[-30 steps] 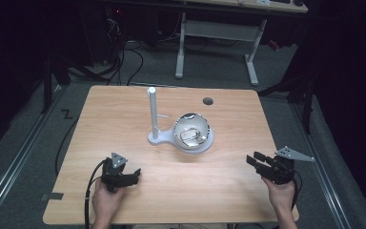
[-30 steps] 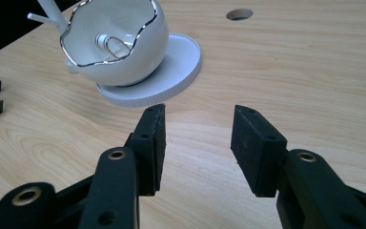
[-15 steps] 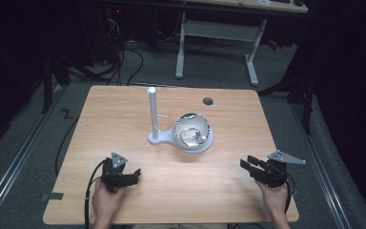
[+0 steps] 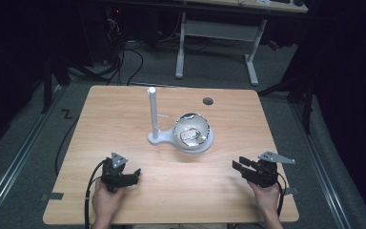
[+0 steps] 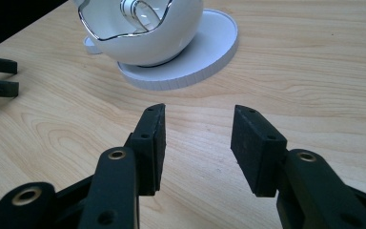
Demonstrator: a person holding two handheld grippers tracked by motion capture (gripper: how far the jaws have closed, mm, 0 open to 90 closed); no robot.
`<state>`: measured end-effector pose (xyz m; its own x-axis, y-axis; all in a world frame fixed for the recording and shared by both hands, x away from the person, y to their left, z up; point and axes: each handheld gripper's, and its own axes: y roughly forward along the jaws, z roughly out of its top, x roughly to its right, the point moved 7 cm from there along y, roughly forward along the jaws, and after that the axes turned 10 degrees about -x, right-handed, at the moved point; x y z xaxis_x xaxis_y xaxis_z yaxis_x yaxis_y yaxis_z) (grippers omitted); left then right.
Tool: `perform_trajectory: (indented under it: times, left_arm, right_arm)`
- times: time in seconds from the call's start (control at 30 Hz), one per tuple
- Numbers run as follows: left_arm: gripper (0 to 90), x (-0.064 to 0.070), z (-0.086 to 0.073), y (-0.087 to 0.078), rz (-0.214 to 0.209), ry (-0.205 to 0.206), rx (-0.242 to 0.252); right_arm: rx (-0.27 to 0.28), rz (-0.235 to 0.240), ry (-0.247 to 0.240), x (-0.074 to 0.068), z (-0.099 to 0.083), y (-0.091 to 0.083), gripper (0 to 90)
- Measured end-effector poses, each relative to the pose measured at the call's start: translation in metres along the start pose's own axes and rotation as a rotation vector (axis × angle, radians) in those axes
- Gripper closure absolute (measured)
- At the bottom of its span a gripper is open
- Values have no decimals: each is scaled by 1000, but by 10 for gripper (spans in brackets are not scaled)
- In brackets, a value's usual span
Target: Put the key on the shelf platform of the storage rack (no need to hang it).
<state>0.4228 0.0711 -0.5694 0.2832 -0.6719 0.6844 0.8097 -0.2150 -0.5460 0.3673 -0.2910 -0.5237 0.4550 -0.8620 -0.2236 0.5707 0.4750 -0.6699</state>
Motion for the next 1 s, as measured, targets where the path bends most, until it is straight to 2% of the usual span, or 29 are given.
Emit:
perform_trajectory:
  times: [1.0]
  left_arm:
    - [168, 0, 0, 0, 0, 1, 0]
  right_arm:
    - [-46, -3, -36, -11, -6, 32, 565]
